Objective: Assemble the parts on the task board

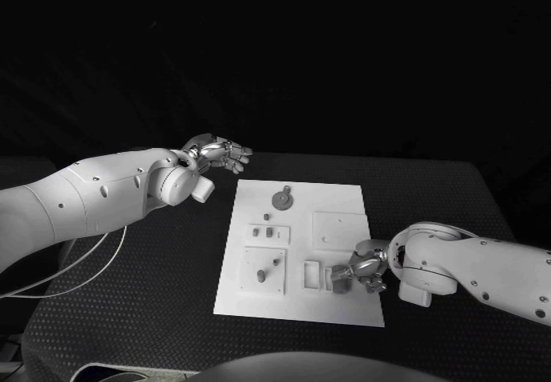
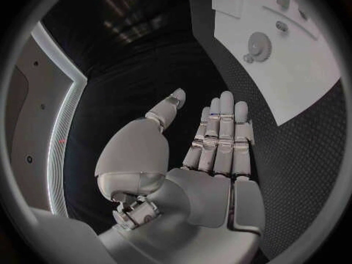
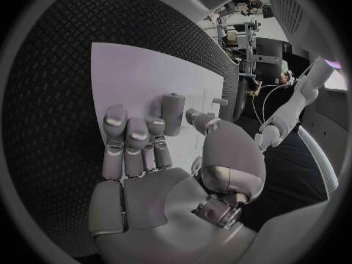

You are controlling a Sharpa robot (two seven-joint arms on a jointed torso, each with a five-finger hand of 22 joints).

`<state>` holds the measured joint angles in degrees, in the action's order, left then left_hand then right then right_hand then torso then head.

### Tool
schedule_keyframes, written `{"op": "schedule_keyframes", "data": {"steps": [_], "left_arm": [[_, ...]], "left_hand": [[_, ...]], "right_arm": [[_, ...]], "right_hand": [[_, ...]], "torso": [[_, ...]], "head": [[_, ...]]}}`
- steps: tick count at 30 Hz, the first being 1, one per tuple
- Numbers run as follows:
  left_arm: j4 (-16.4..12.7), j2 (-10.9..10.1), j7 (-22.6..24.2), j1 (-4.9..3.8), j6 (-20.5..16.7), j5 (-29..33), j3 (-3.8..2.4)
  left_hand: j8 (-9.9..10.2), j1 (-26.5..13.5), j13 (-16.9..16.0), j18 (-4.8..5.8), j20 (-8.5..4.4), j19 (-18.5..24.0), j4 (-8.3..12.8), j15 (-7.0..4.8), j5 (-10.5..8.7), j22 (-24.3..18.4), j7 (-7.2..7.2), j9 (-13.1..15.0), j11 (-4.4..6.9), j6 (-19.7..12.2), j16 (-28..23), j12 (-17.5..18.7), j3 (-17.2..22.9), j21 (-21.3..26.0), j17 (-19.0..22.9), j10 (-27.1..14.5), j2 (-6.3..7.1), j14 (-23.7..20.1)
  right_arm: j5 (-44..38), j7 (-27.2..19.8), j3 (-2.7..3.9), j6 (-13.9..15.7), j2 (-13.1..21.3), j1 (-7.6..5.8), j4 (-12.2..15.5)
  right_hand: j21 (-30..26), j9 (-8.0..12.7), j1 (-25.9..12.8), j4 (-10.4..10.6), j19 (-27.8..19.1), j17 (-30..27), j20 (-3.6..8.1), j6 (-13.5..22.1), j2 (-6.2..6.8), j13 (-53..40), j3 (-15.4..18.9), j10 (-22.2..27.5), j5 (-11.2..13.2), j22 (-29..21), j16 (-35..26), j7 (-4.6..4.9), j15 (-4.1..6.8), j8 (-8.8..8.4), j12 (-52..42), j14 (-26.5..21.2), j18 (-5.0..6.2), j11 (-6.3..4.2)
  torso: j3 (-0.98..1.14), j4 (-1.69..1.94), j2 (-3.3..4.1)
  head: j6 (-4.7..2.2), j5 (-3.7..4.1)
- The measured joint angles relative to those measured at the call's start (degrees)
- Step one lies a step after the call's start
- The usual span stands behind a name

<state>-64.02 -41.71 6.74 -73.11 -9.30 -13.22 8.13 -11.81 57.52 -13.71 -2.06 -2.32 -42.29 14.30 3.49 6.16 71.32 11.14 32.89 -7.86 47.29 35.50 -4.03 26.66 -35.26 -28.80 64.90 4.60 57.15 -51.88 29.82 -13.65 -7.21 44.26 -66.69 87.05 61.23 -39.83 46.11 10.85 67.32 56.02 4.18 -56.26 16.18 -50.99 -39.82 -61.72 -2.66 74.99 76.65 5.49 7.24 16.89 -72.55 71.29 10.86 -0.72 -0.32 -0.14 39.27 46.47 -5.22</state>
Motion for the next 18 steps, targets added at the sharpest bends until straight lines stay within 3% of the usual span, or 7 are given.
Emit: {"op": "schedule_keyframes", "data": {"steps": [6, 10, 16, 18], "left_arm": [[-0.1, 0.0, 0.0, 0.00, 0.0, 0.0, 0.00], [-0.1, -0.1, 0.0, 0.00, 0.0, 0.0, 0.00], [-0.1, -0.1, 0.0, 0.00, 0.0, 0.0, 0.00], [-0.2, -0.1, -0.1, 0.00, 0.0, 0.0, 0.01]], "left_hand": [[0.0, 0.0, 0.0, 0.05, 0.00, 0.0, -0.1, -0.20, 0.00, 0.0, 0.00, 0.0, 0.00, 0.0, 0.0, 0.0, 0.1, 0.0, -0.1, 0.0, 0.00, 0.2], [-0.2, 0.0, 0.0, 0.30, 0.00, 0.0, -0.2, -0.20, 0.00, 0.0, 0.00, 0.0, 0.00, 0.0, 0.0, 0.0, 0.2, 0.0, -0.1, 0.0, 0.00, 0.2], [-0.2, 0.0, 0.0, 0.31, 0.00, 0.0, -0.2, -0.20, 0.00, 0.0, 0.00, 0.0, 0.00, 0.0, 0.0, 0.0, 0.2, 0.0, -0.1, 0.0, 0.00, 0.2], [-0.2, 0.0, 0.0, 0.32, 0.00, 0.0, -0.2, -0.20, 0.00, 0.0, 0.00, 0.0, 0.00, 0.0, 0.0, 0.0, 0.2, 0.0, 0.0, 0.0, 0.00, 0.2]], "right_arm": [[-0.4, 0.0, 0.03, 0.2, -0.7, 0.07, -0.1], [-1.1, 0.0, 0.01, 0.6, -1.1, 0.14, 0.1], [-2.4, 0.1, -0.07, 1.5, -1.2, 0.24, 0.5], [-2.7, 0.1, -0.08, 1.7, -1.2, 0.27, 0.7]], "right_hand": [[0.2, 0.0, 1.4, -2.1, -0.2, 0.4, -0.19, -0.1, -1.06, -0.1, -0.4, 0.0, 0.0, 0.0, -0.2, 0.01, -0.01, -0.01, 0.0, 0.0, 0.00, 0.00], [0.2, 0.0, 2.1, -3.4, -0.2, 0.6, -0.19, -0.4, -1.34, -0.2, -0.6, 0.0, 0.0, 0.0, -0.3, -0.26, -0.02, -0.03, 0.0, 0.0, 0.01, 0.00], [0.3, -0.1, 2.4, -3.7, -0.2, 0.7, -0.20, -0.7, -1.24, -0.2, -0.7, 0.0, 0.0, 0.0, -0.3, -0.32, -0.09, -0.03, 0.0, 0.1, 0.00, 0.01], [0.4, -0.2, 3.5, -5.0, -0.2, 0.7, -0.20, -0.7, -1.28, -0.2, -1.1, 0.0, 0.0, 0.0, -0.4, -0.37, -0.10, -0.04, 0.0, 0.1, 0.00, 0.01]], "torso": [[0.02, -0.04, 0.01], [0.02, -0.08, 0.01], [0.00, -0.07, 0.01], [0.00, -0.04, 0.01]], "head": [[0.15, -0.13], [0.27, -0.15], [0.40, -0.05], [0.40, -0.04]]}}
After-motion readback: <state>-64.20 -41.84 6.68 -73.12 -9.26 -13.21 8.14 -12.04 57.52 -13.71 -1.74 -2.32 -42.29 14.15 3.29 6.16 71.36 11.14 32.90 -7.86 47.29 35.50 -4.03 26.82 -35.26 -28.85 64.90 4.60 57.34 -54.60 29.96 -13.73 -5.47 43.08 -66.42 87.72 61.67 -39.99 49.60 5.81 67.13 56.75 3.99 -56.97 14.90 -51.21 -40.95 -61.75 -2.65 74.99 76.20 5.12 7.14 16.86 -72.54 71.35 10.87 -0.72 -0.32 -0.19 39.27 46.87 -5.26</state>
